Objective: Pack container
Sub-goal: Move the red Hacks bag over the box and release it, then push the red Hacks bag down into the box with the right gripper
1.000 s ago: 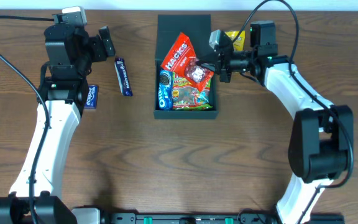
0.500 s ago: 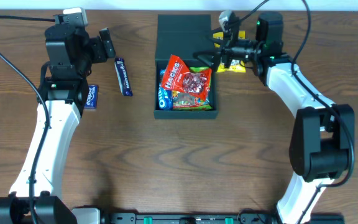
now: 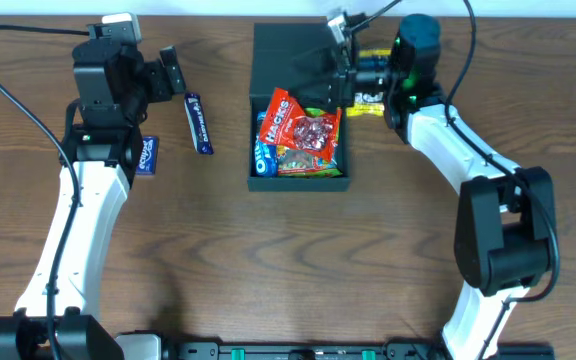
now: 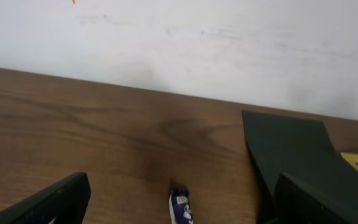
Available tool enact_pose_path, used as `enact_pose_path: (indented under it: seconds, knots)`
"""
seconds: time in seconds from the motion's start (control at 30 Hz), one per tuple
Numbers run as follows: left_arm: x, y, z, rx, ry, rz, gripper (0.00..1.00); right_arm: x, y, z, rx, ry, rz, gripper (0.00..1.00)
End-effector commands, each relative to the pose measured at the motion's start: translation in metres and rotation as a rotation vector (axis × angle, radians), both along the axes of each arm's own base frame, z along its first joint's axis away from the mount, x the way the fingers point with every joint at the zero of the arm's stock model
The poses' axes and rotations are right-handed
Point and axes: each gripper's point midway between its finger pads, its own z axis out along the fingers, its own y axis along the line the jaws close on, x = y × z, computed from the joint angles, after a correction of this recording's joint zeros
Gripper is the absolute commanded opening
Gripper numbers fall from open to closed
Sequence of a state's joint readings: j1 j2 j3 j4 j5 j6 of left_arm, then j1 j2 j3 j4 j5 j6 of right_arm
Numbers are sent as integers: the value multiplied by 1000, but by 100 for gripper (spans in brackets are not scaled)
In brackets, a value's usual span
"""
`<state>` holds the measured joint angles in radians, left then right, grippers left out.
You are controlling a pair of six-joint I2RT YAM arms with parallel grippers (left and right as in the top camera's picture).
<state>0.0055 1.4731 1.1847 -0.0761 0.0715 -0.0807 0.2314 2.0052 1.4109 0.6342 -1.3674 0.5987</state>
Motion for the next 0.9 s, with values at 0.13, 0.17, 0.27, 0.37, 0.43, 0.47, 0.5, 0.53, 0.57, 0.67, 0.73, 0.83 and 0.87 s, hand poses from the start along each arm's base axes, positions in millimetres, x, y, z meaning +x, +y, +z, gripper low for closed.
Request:
enact_pose_path:
  seconds: [0.13, 0.17, 0.27, 0.37, 0.43, 0.47, 0.5, 0.53, 0.57, 0.67, 0.73, 0.83, 0.87]
  knots:
    - [-1, 1, 16, 7, -33, 0, 95, 4, 3, 31, 27, 60, -2, 99]
    - [-1, 1, 16, 7, -33, 0, 95, 9, 3, 34, 35, 48, -29, 99]
    - [-1, 1, 16, 7, -33, 0, 95, 32, 0, 21, 15, 46, -155, 99]
    - [-1, 1, 16, 7, -31, 0, 95, 73, -17, -31, -129, 171, -422, 99]
    - [-2, 1, 15, 7, -28, 0, 95, 84, -28, -56, -222, 192, -526, 99]
    - [-2, 1, 15, 7, -28, 0, 95, 89, -35, -64, -260, 204, -573, 99]
    - [-2, 1, 15, 7, -28, 0, 95, 94, -42, -73, -303, 220, -627, 99]
    - [-2, 1, 15, 7, -28, 0, 95, 97, -49, -78, -342, 226, -662, 99]
    - [-2, 1, 15, 7, -28, 0, 95, 97, -53, -75, -368, 223, -667, 99]
    - [-3, 1, 13, 7, -20, 0, 95, 96, -57, -52, -425, 173, -671, 99]
    - [-3, 1, 12, 7, -13, 0, 95, 96, -60, -39, -493, 128, -703, 99]
    - [-4, 1, 11, 7, -10, 1, 95, 90, -60, -26, -630, 54, -748, 99]
    - [-4, 1, 11, 7, -10, 0, 95, 87, -59, -26, -669, 36, -755, 99]
